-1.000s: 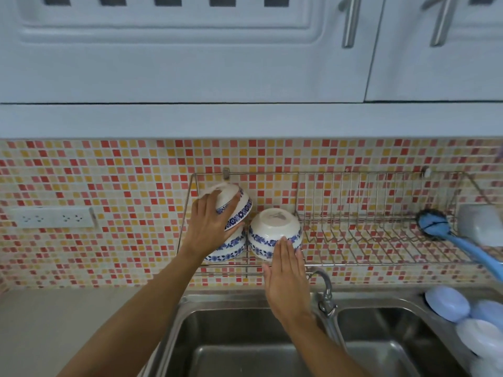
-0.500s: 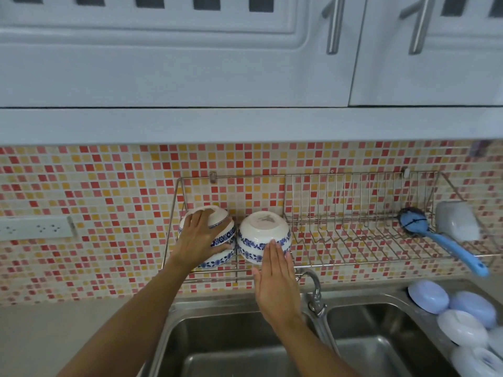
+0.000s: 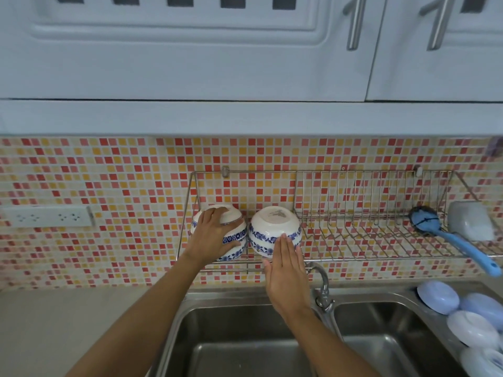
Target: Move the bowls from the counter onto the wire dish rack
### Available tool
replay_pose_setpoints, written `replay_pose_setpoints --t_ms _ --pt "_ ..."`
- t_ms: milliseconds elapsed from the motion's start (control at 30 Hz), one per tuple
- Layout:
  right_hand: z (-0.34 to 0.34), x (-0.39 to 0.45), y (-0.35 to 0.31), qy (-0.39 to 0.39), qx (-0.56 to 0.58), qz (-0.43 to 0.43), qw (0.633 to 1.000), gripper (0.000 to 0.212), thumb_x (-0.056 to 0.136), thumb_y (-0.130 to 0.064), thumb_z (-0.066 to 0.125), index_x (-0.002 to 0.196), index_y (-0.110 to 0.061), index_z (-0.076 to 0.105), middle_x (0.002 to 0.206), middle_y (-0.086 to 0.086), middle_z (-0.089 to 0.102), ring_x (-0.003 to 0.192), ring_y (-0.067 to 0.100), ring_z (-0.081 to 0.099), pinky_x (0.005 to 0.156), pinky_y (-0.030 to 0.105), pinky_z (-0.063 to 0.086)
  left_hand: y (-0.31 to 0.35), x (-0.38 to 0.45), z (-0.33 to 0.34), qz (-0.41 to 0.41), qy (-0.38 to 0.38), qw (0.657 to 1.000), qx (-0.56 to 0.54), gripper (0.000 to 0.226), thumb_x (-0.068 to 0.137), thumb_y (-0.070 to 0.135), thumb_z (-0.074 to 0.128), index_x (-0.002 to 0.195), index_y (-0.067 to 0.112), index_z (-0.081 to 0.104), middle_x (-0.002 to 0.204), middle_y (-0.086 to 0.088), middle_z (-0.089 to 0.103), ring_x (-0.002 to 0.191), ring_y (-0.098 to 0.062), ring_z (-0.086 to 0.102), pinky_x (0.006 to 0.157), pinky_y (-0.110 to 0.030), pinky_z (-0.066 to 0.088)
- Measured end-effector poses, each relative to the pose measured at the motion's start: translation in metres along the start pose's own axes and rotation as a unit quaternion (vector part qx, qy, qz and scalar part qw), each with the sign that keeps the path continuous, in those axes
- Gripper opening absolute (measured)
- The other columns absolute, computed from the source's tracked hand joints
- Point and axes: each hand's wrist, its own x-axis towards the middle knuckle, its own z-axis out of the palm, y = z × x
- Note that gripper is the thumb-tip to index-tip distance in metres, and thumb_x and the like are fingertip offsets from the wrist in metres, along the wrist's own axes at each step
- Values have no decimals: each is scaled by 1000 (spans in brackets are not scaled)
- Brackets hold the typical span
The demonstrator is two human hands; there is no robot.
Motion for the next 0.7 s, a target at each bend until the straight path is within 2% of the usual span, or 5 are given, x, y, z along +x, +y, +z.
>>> replay_pose_setpoints --t_ms 133,200,333,500,700 --pt "-3 0 0 -8 9 -2 1000 64 102 -41 13 140 1 42 147 17 43 139 28 38 119 40 11 6 -9 -2 -26 -5 999 -19 60 74 52 72 129 35 58 133 -16 52 119 -41 44 101 -55 40" --pt "-4 0 0 -12 6 -2 1000 63 101 -41 16 140 1 44 146 17 44 138 27 39 120 42 16 8 -12 -3 -39 -15 999 -30 61 74 52 72 130 35 57 136 -16 50 122 -43 43 104 -56 37" --pt "-5 0 0 -25 2 -3 1000 63 101 -42 17 143 -1 39 150 16 39 141 27 33 116 45 14 11 -15 -7 -51 -45 996 -55 64 79 52 67 137 34 49 147 -13 41 134 -39 32 113 -54 28" --pt "-8 -1 4 -62 12 -25 998 65 98 -46 -3 151 -9 2 161 8 3 149 20 -2 118 40 -10 17 -46 4 -105 -15 991 -84 73 95 60 28 154 23 4 162 -11 -2 148 -30 0 120 -45 8" --pt "-17 0 8 -102 11 -51 993 80 85 -54 -23 151 -12 -8 161 6 -9 148 17 -9 120 41 -10 27 -88 14 -138 -49 988 -58 80 91 66 -5 153 16 0 160 -6 -7 148 -26 -3 117 -43 -5"
